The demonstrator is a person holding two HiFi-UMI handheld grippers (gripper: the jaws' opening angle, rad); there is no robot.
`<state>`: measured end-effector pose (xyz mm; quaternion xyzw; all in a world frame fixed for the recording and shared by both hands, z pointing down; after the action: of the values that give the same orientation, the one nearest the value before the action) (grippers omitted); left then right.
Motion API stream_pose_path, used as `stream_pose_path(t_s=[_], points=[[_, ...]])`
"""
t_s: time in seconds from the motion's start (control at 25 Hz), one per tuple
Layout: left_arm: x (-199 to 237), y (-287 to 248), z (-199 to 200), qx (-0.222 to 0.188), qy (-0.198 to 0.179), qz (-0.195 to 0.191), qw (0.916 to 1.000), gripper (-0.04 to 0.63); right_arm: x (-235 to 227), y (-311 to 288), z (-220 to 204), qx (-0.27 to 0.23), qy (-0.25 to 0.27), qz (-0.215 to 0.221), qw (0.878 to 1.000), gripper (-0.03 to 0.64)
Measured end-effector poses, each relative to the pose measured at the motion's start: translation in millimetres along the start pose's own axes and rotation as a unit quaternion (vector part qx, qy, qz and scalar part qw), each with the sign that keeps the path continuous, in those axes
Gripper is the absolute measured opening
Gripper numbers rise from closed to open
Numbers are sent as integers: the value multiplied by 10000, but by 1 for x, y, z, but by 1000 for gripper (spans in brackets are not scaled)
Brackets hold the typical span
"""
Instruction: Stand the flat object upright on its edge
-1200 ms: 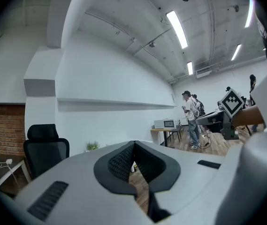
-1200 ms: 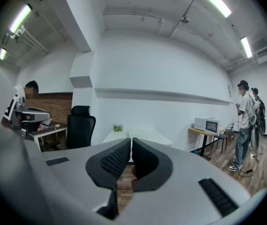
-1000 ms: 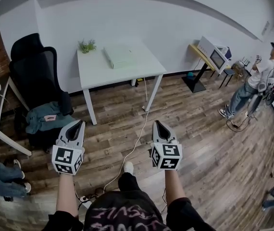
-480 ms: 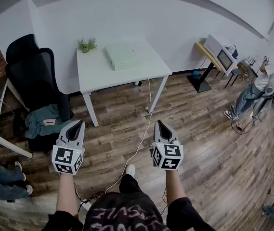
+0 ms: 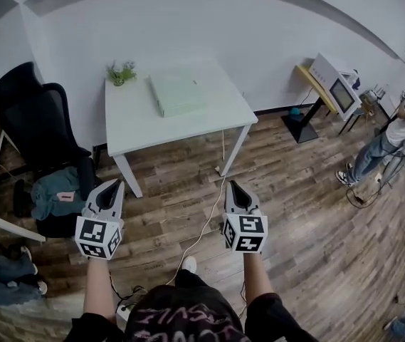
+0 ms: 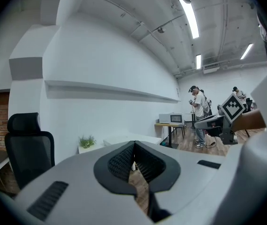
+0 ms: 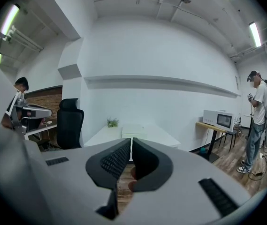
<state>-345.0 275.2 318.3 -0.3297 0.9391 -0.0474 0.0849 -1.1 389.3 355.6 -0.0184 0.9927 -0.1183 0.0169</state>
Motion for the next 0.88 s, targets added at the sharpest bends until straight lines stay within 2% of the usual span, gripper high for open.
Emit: stream_pose_path(t_s=[0.2,0.48,0.88], points=[[-4,-49,10,57,79,92,9999,15,-36,-41,6,32,-106,62,9999,28],[-8,-84,29,-23,174,179,9997,15,-65,-68,17,-59,-188,157,9997,28],[-5,-125,45,-92,-37,189,9998,15,-89,-107,34,-261,-319,184,9990,28]])
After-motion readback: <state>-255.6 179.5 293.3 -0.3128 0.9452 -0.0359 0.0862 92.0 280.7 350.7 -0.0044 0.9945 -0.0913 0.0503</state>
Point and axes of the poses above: the fingertips, and each gripper's own axes: y backward along the fingers, x to its left, z out of its top, the point moved 10 cm from there along y, backward along the fingers, and after that the axes turned 5 degrees about z, right-handed, at the moved point
